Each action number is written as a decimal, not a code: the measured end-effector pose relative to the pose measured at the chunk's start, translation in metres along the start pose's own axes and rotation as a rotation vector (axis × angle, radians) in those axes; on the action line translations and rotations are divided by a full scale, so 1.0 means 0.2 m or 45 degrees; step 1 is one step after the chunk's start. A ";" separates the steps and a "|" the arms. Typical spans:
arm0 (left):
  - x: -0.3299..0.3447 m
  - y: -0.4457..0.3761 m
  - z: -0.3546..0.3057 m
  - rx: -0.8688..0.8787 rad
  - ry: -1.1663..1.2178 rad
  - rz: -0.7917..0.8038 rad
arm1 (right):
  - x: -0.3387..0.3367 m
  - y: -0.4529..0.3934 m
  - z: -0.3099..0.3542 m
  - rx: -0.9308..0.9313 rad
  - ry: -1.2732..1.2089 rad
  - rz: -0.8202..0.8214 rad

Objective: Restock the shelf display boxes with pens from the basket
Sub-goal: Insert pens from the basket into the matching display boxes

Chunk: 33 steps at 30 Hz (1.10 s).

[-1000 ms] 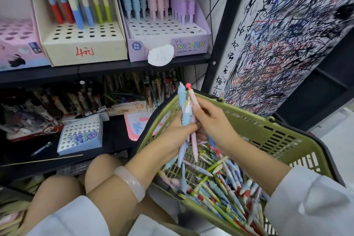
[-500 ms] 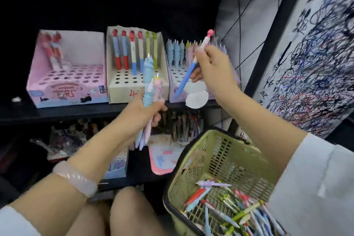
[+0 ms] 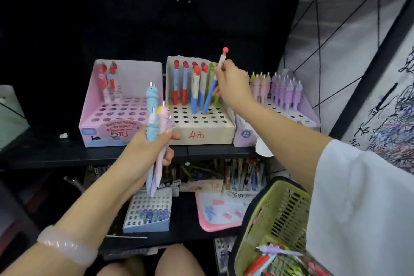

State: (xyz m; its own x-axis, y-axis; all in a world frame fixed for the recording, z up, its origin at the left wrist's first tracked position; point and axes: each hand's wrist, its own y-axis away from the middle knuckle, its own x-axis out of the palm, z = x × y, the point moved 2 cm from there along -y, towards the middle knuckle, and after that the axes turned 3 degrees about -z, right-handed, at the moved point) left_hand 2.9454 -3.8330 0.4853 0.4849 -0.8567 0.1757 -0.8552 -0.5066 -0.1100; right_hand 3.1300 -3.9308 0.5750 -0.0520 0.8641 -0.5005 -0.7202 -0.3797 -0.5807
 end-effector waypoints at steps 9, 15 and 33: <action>-0.01 -0.02 0.02 0.015 0.005 0.016 | 0.11 0.06 -0.04 0.051 0.357 0.444; 0.03 -0.05 0.04 0.048 0.036 0.026 | 0.02 0.17 0.05 -0.036 0.069 0.227; 0.33 -0.18 0.01 0.052 0.046 0.026 | -0.31 0.01 -0.17 0.270 -0.576 -0.135</action>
State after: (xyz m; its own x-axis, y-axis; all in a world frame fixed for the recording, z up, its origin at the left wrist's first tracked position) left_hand 3.0094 -3.8720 0.4996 0.4600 -0.8631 0.2085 -0.8560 -0.4935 -0.1539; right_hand 3.1547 -3.9973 0.5832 -0.2316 0.9686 -0.0903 -0.8600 -0.2472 -0.4463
